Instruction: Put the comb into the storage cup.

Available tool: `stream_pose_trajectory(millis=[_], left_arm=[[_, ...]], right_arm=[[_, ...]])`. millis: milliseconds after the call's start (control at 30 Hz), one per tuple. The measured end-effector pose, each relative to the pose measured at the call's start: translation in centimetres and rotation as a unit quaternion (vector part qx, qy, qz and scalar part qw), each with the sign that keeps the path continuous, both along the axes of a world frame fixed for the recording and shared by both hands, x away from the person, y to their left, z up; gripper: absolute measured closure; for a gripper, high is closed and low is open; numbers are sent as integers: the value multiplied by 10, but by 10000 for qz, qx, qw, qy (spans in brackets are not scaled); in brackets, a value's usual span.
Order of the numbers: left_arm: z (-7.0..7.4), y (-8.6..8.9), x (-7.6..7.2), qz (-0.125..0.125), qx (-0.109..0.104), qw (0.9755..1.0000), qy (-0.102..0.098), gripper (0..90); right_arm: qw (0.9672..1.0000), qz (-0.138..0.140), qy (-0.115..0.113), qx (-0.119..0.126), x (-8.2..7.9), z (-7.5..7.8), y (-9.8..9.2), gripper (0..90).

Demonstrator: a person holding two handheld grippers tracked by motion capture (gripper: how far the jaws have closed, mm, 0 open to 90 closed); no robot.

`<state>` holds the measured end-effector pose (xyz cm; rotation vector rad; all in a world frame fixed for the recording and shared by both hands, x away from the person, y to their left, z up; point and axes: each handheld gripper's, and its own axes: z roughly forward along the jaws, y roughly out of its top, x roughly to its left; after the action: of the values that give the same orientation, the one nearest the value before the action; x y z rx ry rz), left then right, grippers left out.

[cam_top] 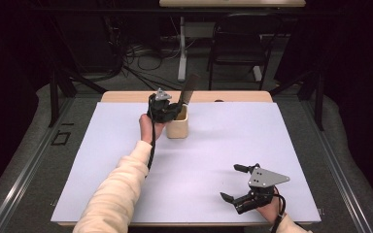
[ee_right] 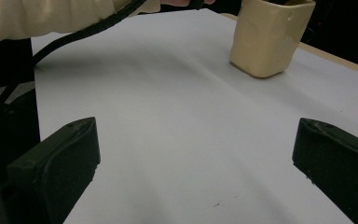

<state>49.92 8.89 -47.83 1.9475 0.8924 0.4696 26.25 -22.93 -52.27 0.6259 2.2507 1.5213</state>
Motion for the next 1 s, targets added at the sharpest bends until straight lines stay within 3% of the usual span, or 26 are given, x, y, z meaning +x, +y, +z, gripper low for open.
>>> stream_pose_trajectory(millis=[1000], left_arm=[[-8, -1, 1, -57, 116, 9998, 132, 720]], right_arm=[[10000, -15, -6, -1, 0, 0, 0, 1]])
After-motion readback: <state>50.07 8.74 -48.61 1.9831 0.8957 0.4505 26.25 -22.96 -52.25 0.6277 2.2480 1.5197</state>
